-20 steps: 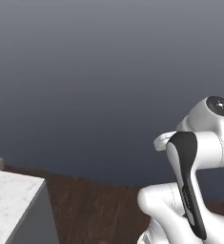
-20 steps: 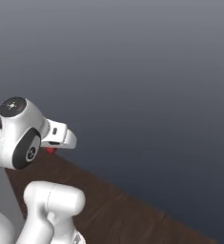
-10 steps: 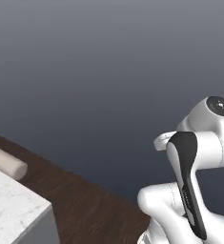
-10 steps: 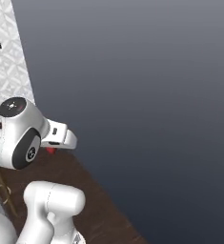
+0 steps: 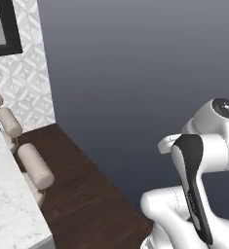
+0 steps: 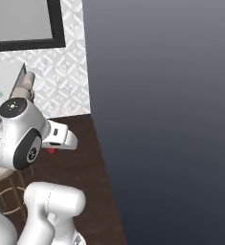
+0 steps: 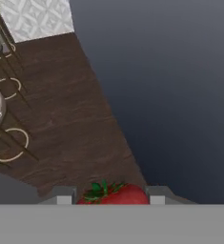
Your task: Take the strawberry from the fridge and place it on top of the pancake, located on the dining counter.
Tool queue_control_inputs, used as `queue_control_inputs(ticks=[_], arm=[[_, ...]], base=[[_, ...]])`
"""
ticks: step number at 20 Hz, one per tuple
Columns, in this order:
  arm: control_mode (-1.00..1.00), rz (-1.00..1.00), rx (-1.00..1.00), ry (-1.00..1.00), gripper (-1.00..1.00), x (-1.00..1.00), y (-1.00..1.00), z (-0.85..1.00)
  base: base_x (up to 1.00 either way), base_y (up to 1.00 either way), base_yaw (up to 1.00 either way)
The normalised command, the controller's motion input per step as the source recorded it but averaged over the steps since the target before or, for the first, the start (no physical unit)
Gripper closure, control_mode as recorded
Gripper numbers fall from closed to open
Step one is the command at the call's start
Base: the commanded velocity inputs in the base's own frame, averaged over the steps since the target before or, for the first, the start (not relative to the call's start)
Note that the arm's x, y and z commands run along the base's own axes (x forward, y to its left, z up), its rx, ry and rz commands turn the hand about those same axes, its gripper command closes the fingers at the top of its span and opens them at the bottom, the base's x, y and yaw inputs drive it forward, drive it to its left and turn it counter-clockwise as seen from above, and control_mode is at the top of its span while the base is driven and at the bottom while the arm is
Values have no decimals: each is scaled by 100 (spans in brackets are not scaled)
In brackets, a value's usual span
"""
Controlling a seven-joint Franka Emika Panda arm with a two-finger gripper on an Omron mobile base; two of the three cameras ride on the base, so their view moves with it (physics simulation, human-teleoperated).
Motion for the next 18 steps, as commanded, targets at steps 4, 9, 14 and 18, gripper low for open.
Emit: queue_control_inputs(ticks=[4,9,14,18], arm=[[100,0,0,0,100,0,0,0],[100,0,0,0,100,0,0,0],[100,0,0,0,100,0,0,0],[100,0,0,0,100,0,0,0]], base=[[100,-31,62],[100,-50,60],[100,-60,54],[100,-71,48]])
